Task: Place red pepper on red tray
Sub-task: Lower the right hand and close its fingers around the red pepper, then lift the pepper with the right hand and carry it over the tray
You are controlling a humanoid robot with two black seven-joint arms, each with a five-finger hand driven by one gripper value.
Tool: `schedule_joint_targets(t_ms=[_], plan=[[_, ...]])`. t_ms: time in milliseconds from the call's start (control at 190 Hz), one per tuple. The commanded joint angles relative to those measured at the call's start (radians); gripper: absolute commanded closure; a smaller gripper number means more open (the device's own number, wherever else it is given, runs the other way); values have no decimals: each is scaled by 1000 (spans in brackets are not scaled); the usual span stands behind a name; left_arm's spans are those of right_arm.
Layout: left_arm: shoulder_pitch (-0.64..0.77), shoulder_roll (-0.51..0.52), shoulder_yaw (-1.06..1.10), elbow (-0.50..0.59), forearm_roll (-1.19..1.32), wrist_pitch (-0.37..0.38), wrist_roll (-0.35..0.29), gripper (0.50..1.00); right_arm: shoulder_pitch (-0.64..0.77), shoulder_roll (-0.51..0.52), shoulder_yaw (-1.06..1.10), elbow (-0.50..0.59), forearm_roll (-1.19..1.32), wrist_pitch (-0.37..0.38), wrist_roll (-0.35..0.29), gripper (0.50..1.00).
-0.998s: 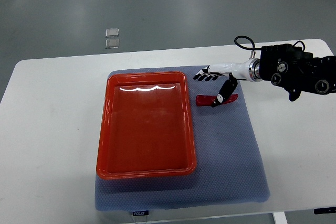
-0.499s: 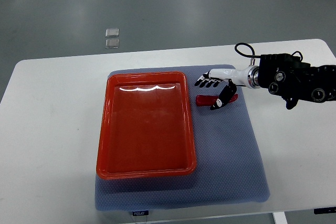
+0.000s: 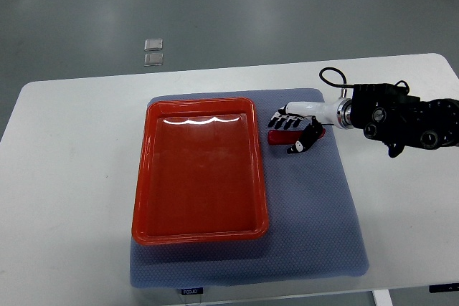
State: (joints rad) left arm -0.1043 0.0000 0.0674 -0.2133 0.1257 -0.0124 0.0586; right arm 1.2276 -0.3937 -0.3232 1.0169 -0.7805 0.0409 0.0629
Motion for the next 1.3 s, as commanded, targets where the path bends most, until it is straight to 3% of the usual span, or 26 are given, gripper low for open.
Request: schedule_joint_targets(t_ms=[0,231,299,347,593,1014,1297], plan=[[0,0,0,-1,0,0,0,500,-2,1,-8,-1,-5,-3,0,738],[0,0,0,-1,0,0,0,500,-22,10,-23,-11,-48,-30,2,863],[0,0,0,-1,0,0,0,500,-22,10,-23,-12,-49,-30,2,928],[0,0,0,-1,0,2,0,500,-22,12,-23,-14,-49,-32,2,999],[0,0,0,0,0,2,0,500,13,-7,-27,-14,-43,-24,0,1000],[-2,0,0,-3,0,2,0,500,233,-68,-27,51,-3,24,-8,1000],[-2,0,0,-1,0,2,0,500,296,47,-30,57,41,19,-6,1000]])
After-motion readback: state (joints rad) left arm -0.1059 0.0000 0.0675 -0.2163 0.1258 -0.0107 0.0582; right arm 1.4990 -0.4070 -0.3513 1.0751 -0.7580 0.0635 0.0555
